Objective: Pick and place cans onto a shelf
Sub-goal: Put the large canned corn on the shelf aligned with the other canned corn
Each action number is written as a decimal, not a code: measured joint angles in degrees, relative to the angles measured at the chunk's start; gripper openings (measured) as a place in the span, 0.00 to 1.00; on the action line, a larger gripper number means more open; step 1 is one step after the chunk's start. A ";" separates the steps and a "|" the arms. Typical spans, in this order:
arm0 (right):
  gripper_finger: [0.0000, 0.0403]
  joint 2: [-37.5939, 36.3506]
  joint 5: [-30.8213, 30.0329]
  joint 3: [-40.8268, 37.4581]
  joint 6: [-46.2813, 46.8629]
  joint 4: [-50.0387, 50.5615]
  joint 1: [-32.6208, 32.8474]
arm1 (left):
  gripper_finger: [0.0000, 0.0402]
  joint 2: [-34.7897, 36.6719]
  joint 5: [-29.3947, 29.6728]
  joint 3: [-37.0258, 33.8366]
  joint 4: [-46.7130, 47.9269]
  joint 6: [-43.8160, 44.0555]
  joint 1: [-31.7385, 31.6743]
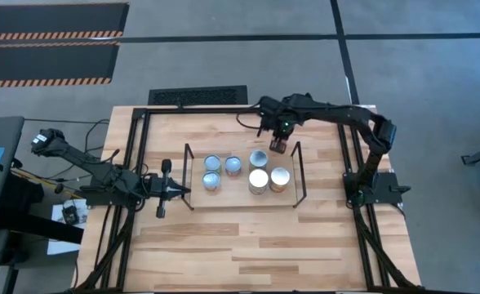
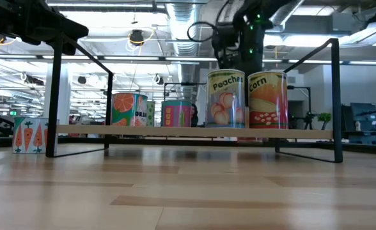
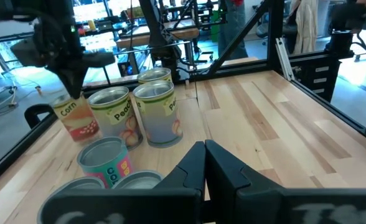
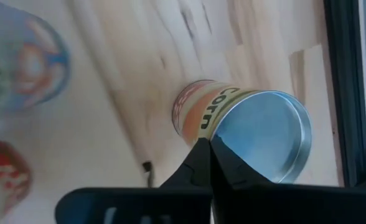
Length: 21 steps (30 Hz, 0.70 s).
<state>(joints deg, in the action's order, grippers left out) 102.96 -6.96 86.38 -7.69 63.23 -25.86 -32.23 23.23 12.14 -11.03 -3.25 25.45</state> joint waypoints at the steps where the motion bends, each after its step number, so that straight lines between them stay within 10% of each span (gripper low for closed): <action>1: 0.01 0.00 0.00 0.87 0.20 0.89 0.55 | 0.00 -0.02 0.01 0.00 0.00 0.00 0.00; 21: 0.01 -0.17 -0.40 13.76 15.93 18.04 14.32 | 0.00 0.00 0.01 0.00 0.00 0.00 -0.02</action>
<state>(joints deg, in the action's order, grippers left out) 102.78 -7.36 100.14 8.25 81.28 -11.54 -32.23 23.24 12.14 -11.03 -3.25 25.43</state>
